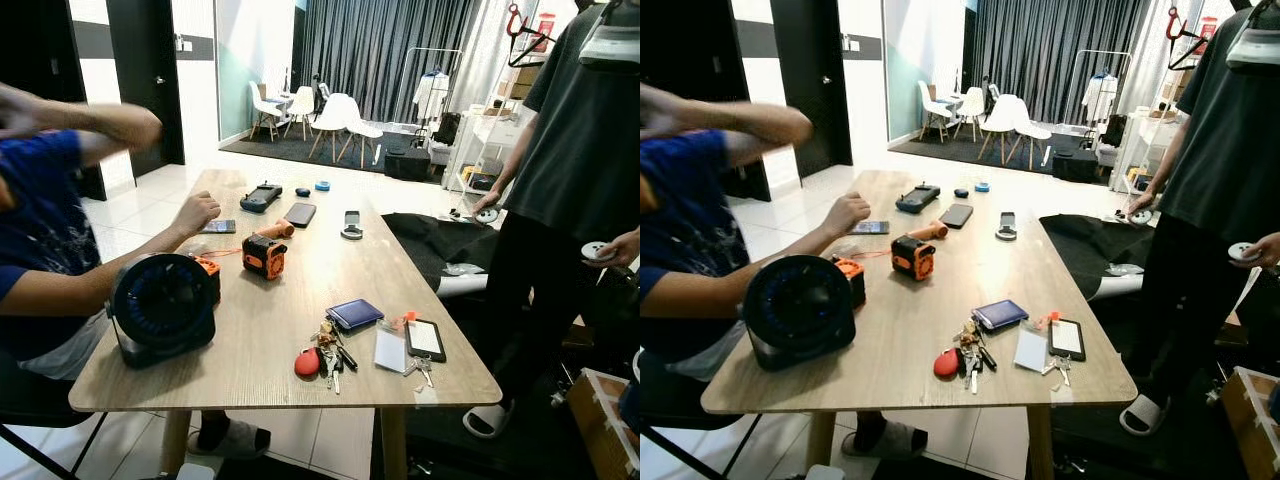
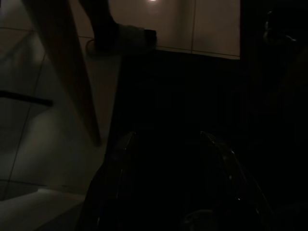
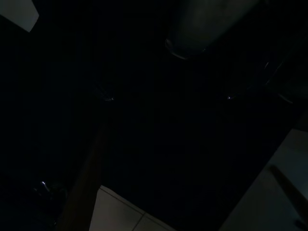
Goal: Hang keys on a hook
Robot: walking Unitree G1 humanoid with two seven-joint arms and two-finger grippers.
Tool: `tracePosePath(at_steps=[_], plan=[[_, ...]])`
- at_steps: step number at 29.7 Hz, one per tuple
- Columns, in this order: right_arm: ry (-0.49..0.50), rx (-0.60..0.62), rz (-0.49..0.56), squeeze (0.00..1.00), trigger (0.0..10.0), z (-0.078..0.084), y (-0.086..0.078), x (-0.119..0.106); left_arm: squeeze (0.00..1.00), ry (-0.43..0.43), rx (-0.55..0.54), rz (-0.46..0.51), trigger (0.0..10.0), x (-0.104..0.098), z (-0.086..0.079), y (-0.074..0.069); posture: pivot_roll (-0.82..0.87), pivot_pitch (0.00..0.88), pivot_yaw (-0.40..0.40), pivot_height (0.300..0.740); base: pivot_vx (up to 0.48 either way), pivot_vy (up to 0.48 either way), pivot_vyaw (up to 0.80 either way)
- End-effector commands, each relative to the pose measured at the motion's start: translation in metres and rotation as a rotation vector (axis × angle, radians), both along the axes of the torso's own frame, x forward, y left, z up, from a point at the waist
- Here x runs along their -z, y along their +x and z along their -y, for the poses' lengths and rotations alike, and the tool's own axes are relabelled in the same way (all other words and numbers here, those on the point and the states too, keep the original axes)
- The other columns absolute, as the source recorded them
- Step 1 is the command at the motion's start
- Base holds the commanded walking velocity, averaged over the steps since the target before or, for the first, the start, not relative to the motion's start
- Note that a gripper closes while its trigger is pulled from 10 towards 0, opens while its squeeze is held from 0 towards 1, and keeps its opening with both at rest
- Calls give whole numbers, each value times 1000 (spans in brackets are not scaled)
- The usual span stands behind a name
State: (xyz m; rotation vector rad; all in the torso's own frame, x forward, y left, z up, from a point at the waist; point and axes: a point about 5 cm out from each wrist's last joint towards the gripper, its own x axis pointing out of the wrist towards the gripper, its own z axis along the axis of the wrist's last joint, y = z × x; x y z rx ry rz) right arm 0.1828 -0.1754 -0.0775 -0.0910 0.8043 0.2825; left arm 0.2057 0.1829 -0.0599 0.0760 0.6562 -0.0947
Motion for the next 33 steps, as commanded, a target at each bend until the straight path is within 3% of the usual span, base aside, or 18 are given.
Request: tracePosePath(at_steps=[1,4,15,33], plan=[[-4,2,-17,0,10000,2,-5,2,0,-9,-20,-9,10000,2,1,-4,111,0,-67,740,0,0,0],[1,11,-28,0,10000,1,-11,5,0,-11,-31,-16,10000,3,0,-3,105,0,-60,740,0,0,0],[9,29,-35,0,10000,-3,-14,7,0,11,4,-29,10000,3,2,-1,99,0,-44,740,0,-474,0],[16,72,-39,0,10000,-3,-16,8,0,11,31,-45,10000,2,0,2,101,0,-29,740,0,0,0]])
